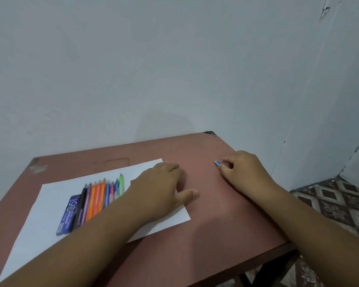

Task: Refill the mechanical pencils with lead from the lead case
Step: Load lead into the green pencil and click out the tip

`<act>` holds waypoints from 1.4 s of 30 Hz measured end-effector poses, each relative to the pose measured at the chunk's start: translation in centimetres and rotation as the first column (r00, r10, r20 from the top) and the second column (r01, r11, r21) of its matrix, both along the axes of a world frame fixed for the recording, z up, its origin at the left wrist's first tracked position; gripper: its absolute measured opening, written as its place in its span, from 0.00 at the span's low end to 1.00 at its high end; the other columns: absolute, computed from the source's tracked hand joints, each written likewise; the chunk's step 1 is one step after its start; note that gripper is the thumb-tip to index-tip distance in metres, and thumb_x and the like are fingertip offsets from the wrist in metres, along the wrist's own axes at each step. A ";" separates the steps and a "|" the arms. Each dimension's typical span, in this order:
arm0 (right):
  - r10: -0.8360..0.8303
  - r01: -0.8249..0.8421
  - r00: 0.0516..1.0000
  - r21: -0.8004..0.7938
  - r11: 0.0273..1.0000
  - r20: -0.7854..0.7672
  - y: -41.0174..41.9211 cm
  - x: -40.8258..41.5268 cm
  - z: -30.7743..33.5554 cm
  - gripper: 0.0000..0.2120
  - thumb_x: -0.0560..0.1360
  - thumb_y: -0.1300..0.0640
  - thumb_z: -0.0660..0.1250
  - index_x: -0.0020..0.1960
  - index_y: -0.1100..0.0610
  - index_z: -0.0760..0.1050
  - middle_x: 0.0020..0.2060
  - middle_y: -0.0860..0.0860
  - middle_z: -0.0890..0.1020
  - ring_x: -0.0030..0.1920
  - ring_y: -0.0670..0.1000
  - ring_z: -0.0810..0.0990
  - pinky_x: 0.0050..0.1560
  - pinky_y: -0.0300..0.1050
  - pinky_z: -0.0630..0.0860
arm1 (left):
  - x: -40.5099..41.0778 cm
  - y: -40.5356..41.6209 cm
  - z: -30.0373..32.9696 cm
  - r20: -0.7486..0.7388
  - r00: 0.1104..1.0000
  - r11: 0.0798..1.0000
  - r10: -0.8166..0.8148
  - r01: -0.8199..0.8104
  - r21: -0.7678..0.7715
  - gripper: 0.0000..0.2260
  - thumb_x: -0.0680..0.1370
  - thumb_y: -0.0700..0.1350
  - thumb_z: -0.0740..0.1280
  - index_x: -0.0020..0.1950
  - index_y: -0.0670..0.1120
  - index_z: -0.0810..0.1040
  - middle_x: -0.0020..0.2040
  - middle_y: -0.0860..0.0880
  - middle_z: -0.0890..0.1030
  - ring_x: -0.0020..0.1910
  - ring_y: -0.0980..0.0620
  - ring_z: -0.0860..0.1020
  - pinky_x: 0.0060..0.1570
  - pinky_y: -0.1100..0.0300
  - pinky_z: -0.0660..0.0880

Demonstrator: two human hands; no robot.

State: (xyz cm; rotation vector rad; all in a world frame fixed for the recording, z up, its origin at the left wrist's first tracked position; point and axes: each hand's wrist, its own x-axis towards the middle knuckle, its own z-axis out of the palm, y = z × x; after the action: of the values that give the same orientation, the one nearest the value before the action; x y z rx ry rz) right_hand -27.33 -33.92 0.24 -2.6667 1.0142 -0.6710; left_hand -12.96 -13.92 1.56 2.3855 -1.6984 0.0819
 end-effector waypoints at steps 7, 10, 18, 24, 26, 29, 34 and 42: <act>0.260 -0.259 0.966 -0.079 0.963 0.007 3.8 1.5 1.2 0.14 0.79 0.51 0.68 0.63 0.51 0.82 0.47 0.42 0.76 0.48 0.44 0.74 0.52 0.38 0.70 | 5.3 6.9 1.2 -0.072 0.991 0.994 0.112 -0.111 0.018 0.33 0.75 0.72 0.57 0.77 0.59 0.65 0.77 0.62 0.63 0.75 0.60 0.60 0.71 0.58 0.63; 0.375 -0.375 0.927 -0.019 0.927 -0.014 6.3 3.3 1.3 0.11 0.79 0.49 0.68 0.60 0.47 0.83 0.43 0.38 0.75 0.46 0.41 0.74 0.51 0.36 0.73 | 7.3 9.5 1.2 -0.111 0.986 0.993 0.122 -0.120 0.020 0.35 0.73 0.74 0.59 0.76 0.59 0.66 0.76 0.63 0.64 0.69 0.66 0.61 0.66 0.63 0.63; 0.514 -0.505 0.858 0.157 0.849 -0.017 10.6 9.1 1.0 0.17 0.78 0.43 0.69 0.66 0.42 0.78 0.48 0.35 0.76 0.43 0.33 0.74 0.40 0.28 0.64 | 10.1 13.7 0.5 -0.194 0.962 0.979 0.192 -0.176 0.098 0.37 0.71 0.77 0.57 0.76 0.61 0.64 0.75 0.61 0.66 0.68 0.61 0.66 0.67 0.57 0.68; 0.596 -0.582 0.800 0.150 0.799 -0.073 11.9 13.3 0.8 0.12 0.83 0.49 0.64 0.64 0.42 0.79 0.51 0.37 0.76 0.50 0.41 0.77 0.44 0.36 0.72 | 11.1 14.4 -0.4 -0.326 0.925 0.976 0.193 -0.216 -0.034 0.35 0.69 0.77 0.56 0.73 0.62 0.68 0.69 0.63 0.72 0.63 0.62 0.71 0.64 0.57 0.71; 0.622 -0.615 0.762 0.103 0.782 -0.180 11.9 14.7 1.5 0.13 0.83 0.50 0.63 0.65 0.43 0.80 0.51 0.40 0.77 0.50 0.44 0.77 0.44 0.37 0.74 | 11.2 14.5 -0.6 -0.337 0.926 0.978 0.170 -0.200 -0.056 0.37 0.68 0.79 0.54 0.72 0.62 0.70 0.66 0.64 0.74 0.61 0.63 0.73 0.62 0.59 0.72; 0.641 -0.663 0.715 0.021 0.748 -0.279 11.7 16.6 2.4 0.11 0.82 0.52 0.65 0.62 0.44 0.82 0.53 0.43 0.79 0.52 0.46 0.76 0.52 0.44 0.77 | 11.7 14.9 -0.9 -0.381 0.911 0.975 0.155 -0.203 -0.088 0.35 0.67 0.80 0.56 0.68 0.63 0.72 0.60 0.66 0.76 0.58 0.66 0.75 0.58 0.62 0.75; 0.716 -0.785 0.601 -0.097 0.611 -0.356 11.3 18.5 2.2 0.09 0.78 0.55 0.72 0.57 0.47 0.85 0.51 0.44 0.81 0.51 0.45 0.74 0.48 0.41 0.72 | 12.5 15.3 -1.1 -0.414 0.902 0.971 0.122 -0.195 -0.140 0.24 0.72 0.72 0.62 0.63 0.63 0.76 0.56 0.65 0.79 0.56 0.67 0.75 0.54 0.65 0.75; 0.815 -0.901 0.416 -0.307 0.308 -0.403 9.8 18.8 2.1 0.08 0.71 0.55 0.79 0.48 0.53 0.84 0.45 0.47 0.86 0.42 0.48 0.79 0.37 0.33 0.64 | 12.6 14.8 -1.2 -0.437 0.893 0.961 0.105 -0.205 -0.187 0.25 0.71 0.72 0.62 0.65 0.66 0.73 0.59 0.67 0.77 0.57 0.69 0.75 0.51 0.68 0.74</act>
State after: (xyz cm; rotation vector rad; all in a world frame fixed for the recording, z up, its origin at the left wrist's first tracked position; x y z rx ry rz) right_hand -8.54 -24.11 2.38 -3.1014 -0.8215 -0.4352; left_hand -0.38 0.85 0.39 2.1641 -1.2258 -0.1944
